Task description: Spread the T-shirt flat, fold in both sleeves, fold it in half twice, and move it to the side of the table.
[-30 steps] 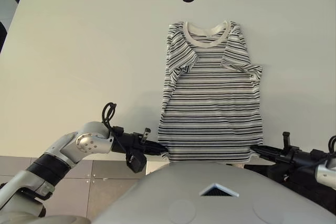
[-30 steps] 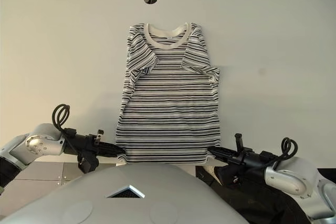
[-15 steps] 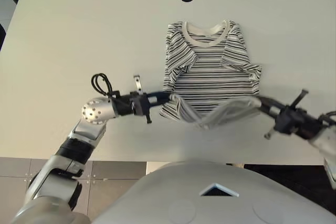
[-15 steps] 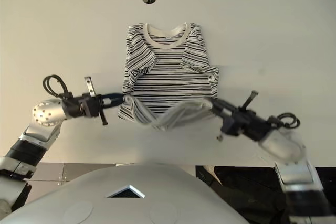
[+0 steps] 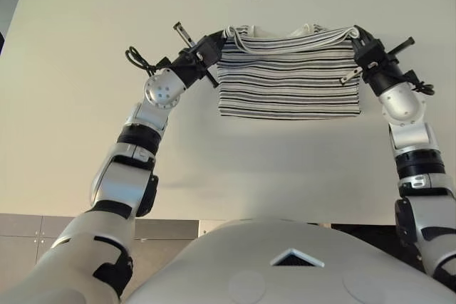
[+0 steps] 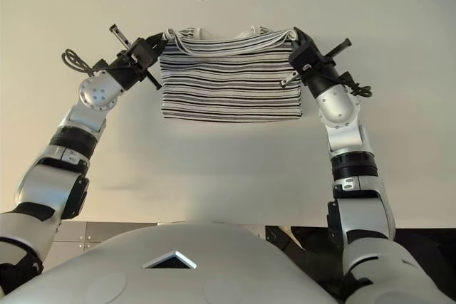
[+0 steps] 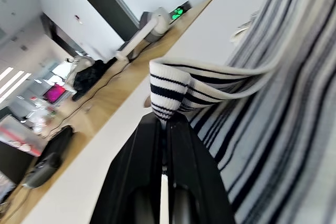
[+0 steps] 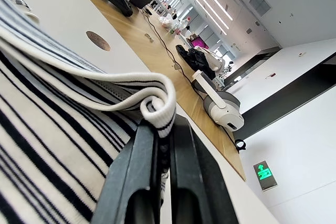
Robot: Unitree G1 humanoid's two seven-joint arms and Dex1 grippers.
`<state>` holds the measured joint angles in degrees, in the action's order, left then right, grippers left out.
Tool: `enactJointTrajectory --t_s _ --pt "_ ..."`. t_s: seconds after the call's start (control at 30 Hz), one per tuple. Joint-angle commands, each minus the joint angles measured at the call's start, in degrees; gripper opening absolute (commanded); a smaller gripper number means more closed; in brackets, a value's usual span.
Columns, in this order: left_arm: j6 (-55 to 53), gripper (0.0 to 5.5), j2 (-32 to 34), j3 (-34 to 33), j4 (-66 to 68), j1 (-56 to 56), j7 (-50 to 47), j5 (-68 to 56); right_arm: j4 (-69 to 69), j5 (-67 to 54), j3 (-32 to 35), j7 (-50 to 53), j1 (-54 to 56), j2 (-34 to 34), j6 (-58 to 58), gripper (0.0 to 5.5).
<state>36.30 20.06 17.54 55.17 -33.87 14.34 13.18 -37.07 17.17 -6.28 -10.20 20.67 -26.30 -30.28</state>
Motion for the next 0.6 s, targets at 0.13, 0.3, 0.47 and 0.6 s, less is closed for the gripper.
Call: enactJointTrajectory --t_s 0.13,0.3,0.47,0.6 --pt "-2.7 0.10 -2.4 1.7 12.5 -6.1 -8.0 7.5 -11.3 4.4 -3.2 4.6 6.8 1.6 -1.5 0.39" --pt "-4.8 0.80 -4.9 1.1 17.0 -7.0 -10.1 8.5 -18.8 4.7 -4.1 6.4 11.8 2.8 -0.6 1.09" --pt "-7.9 1.58 -7.3 -4.3 19.1 -9.7 -10.3 4.2 -28.1 3.5 -3.5 6.6 18.9 4.3 1.9 1.97" --pt "-13.9 2.15 -8.0 -9.5 20.7 -12.7 -11.8 0.5 -33.0 1.6 -1.9 6.3 22.9 5.3 4.4 2.62"
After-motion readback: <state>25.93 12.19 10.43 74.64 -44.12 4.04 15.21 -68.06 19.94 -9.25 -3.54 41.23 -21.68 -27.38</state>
